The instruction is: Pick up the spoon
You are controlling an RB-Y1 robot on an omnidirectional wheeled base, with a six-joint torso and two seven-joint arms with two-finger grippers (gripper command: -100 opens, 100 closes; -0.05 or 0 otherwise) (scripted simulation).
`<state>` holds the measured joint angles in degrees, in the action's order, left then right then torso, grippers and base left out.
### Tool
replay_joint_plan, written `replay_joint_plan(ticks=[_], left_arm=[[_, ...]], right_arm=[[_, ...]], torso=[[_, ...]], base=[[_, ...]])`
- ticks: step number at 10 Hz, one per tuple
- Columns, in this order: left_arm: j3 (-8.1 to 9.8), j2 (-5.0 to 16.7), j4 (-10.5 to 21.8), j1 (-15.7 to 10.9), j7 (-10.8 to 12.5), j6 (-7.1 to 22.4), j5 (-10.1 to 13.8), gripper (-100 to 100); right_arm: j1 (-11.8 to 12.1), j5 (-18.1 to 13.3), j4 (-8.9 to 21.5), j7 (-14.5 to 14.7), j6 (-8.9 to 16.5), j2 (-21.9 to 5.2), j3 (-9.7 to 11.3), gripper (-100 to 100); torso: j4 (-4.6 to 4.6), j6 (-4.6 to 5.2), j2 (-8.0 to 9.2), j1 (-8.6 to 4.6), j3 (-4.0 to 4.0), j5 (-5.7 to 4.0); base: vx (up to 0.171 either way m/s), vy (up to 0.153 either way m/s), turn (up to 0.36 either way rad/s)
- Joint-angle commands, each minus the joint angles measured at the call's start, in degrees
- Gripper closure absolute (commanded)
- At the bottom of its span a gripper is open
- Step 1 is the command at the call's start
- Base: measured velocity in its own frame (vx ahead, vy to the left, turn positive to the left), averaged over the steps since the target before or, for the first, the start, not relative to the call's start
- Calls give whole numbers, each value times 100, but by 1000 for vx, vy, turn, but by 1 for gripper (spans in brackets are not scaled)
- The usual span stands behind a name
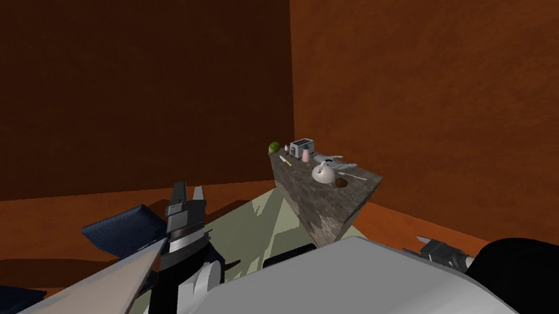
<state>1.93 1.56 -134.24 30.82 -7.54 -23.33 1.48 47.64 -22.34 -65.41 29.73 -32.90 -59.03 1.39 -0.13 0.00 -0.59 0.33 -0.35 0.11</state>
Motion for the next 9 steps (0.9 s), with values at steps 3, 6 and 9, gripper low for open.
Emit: replay_joint_plan(ticks=[3,6,9], left_arm=[[0,0,1,-1,0,0,0,0],[0,0,0,0,0,0,0,0],[0,0,0,1,0,0,0,0]], right_arm=[[-70,-134,439,67,-5,-287,2,-100],[-114,-340,910,185,33,-655,-28,-100],[-207,-603,1566,315,85,-1108,-70,-100]], torso=[[8,-2,29,-18,18,-6],[4,2,17,-8,10,-4],[-5,-3,-25,3,-14,0]], base=[[83,40,42],[142,80,57],[239,93,89]])
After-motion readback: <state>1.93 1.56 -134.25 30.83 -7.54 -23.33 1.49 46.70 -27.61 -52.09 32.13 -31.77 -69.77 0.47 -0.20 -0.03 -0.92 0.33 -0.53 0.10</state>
